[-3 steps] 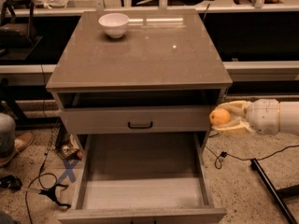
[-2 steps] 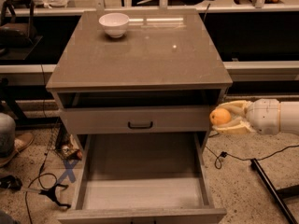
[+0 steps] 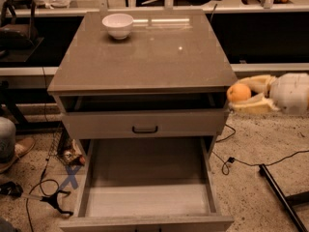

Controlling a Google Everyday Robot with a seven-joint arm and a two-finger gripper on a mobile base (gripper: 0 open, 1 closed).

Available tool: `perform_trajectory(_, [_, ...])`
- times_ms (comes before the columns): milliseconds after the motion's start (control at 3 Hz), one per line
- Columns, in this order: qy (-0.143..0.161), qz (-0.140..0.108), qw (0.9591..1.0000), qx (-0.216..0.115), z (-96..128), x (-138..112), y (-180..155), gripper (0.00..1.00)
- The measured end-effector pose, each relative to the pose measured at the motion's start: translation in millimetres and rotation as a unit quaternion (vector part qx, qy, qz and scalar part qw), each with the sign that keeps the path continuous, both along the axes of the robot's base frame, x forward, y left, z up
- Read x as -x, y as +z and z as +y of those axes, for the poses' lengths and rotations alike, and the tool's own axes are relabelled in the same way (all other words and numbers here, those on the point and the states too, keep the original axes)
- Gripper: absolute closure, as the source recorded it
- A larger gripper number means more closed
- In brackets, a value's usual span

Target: Pick orange from middle drawer and place on counter

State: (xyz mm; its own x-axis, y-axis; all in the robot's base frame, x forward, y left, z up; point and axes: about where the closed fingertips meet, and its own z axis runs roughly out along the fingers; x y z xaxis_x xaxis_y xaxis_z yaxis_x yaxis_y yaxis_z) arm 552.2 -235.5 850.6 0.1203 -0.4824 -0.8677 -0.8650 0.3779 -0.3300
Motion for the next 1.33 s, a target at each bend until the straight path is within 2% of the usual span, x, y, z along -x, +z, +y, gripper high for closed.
perform_trajectory(333, [-0.025,0.002,0.9997,-0.003,0.2,-27.8,41.4,1.00])
perform_trajectory(667, [-0.048,0.023,0.9986,-0.007,12.7,-62.1,60.1,1.00])
perform_trajectory(1000, [-0.070,0.065,0.9954,0.002,41.4,-115.3,54.3,1.00])
perform_trajectory(1333, [-0.073,0.088,0.9934,0.006,63.3,-144.4,47.3,1.00])
